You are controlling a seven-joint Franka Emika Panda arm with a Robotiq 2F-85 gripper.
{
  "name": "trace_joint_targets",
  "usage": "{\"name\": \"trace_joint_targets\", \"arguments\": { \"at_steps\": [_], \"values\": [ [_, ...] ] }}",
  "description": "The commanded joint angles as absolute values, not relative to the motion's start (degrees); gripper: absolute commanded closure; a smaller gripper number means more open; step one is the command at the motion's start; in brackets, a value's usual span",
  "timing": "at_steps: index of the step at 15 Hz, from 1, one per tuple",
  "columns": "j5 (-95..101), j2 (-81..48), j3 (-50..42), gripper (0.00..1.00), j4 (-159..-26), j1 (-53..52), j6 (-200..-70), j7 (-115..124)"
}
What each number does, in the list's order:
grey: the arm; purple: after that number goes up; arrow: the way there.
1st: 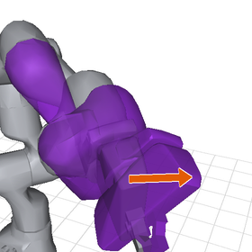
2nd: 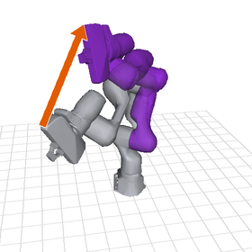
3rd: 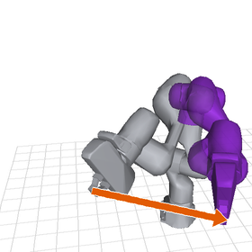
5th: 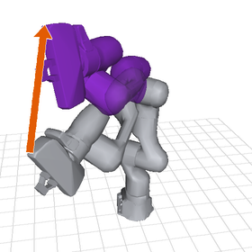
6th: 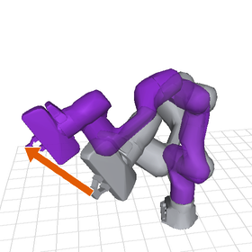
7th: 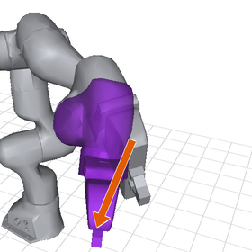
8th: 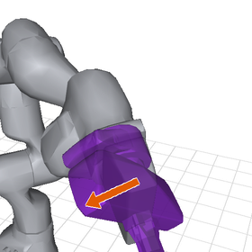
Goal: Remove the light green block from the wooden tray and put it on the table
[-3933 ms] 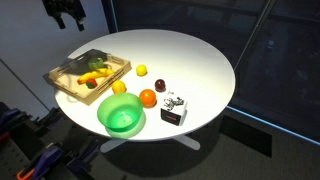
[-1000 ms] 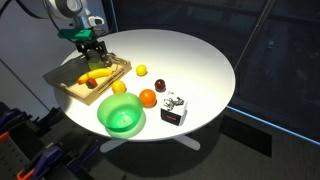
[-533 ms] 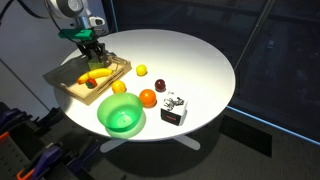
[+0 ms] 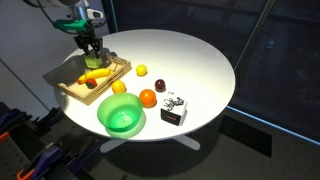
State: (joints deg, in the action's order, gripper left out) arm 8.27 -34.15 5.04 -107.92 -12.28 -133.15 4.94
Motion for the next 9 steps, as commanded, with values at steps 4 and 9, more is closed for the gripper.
{"name": "trace_joint_targets", "arguments": {
  "at_steps": [4,9],
  "values": [
    [6.60,-28.45,3.50,0.71,-108.67,-12.03,-126.14,11.87],
    [2.98,-27.47,2.50,0.71,-108.63,-9.69,-123.61,13.61]
  ]
}}
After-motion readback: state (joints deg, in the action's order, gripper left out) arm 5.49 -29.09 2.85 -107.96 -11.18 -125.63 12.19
